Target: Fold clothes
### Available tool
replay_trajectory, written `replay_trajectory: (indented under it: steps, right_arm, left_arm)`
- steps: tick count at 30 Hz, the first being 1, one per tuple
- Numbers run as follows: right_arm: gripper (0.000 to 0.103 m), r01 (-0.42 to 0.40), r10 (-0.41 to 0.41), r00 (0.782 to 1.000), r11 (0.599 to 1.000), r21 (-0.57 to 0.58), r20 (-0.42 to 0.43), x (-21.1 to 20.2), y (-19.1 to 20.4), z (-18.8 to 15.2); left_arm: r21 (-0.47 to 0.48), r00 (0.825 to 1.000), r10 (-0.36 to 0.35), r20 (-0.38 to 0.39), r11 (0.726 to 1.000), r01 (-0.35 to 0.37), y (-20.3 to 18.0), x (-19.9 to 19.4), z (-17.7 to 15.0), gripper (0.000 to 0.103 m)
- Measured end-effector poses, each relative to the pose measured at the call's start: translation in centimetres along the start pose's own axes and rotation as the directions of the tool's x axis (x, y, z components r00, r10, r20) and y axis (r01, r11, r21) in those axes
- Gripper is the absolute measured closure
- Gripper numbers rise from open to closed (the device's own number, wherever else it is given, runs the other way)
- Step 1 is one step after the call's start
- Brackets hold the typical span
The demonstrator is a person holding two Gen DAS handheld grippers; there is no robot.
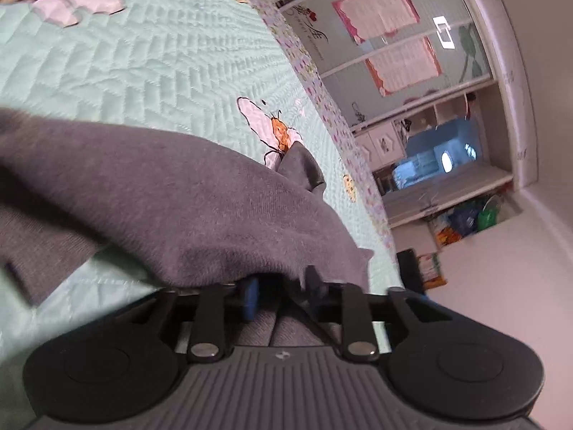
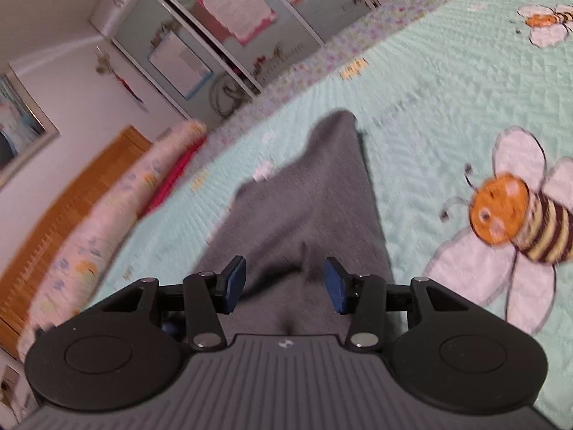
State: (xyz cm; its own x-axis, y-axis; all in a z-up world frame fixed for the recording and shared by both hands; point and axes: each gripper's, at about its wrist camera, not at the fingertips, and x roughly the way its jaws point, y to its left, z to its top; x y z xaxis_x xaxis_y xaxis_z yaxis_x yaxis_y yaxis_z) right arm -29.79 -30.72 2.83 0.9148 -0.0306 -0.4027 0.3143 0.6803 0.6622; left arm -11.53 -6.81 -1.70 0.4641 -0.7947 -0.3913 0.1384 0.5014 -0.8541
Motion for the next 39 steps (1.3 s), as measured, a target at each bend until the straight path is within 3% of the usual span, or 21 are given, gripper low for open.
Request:
replay_trajectory:
  steps: [6,9,13,16,19,25,29,31,35,39]
  right_arm:
    - [0.054,0.046,-0.047,0.999,0.998,0.039,0.015,1.9,-0.6,0.9]
    - [0.054,0.076,-0.076,0.997,0.997,0.02,-0.028,3.4,-1.3,-0.4]
    - [0.054,0.08,-0.08,0.997,0.996,-0.026,-0.012,3.4,-1.0,-0.9]
    - [0.053,0.095,-0.096,0.995,0.993,-0.074,-0.005,3.5,-0.6,-1.3]
    - [0.048,0.101,-0.102,0.995,0.989,-0.104,0.001,3.5,-0.2,-1.4]
    - [0.04,0.113,-0.114,0.993,0.978,-0.175,0.002,3.8,0.7,-1.9]
    - [0.04,0.088,-0.089,0.996,0.985,-0.148,0.003,3.6,0.1,-1.9]
    - [0.04,0.072,-0.072,0.997,0.989,-0.126,0.003,3.4,-0.2,-1.9]
    - [0.04,0.078,-0.079,0.997,0.987,-0.139,-0.007,3.4,0.2,-2.0]
    - [0.041,0.037,-0.04,0.999,0.996,-0.086,-0.033,2.6,0.0,-0.8]
  left_arm:
    - [-0.079,1.0,0.011,0.028,0.997,-0.009,0.5,-1.2,-0.3,0.066]
    - [-0.106,0.999,0.02,0.043,0.994,-0.016,0.9,-1.3,0.0,0.065]
    - [-0.141,0.997,0.033,0.062,0.99,-0.024,1.3,-1.5,0.4,0.067]
    - [-0.149,0.996,0.043,0.076,0.988,-0.031,1.5,-1.5,0.8,0.072]
    - [-0.148,0.995,0.053,0.085,0.988,-0.04,1.6,-1.7,0.7,0.088]
    - [-0.145,0.992,0.074,0.103,0.988,-0.059,1.8,-2.0,0.6,0.088]
    - [-0.145,0.988,0.095,0.118,0.986,-0.078,1.7,-2.2,0.5,0.085]
    - [-0.112,0.984,0.11,0.139,0.989,-0.095,1.0,-2.4,0.5,0.087]
    - [0.082,0.964,0.106,0.242,0.988,-0.13,-1.4,-3.5,-0.1,0.093]
    - [0.165,0.964,0.087,0.253,0.978,-0.131,-1.7,-3.5,-0.6,0.093]
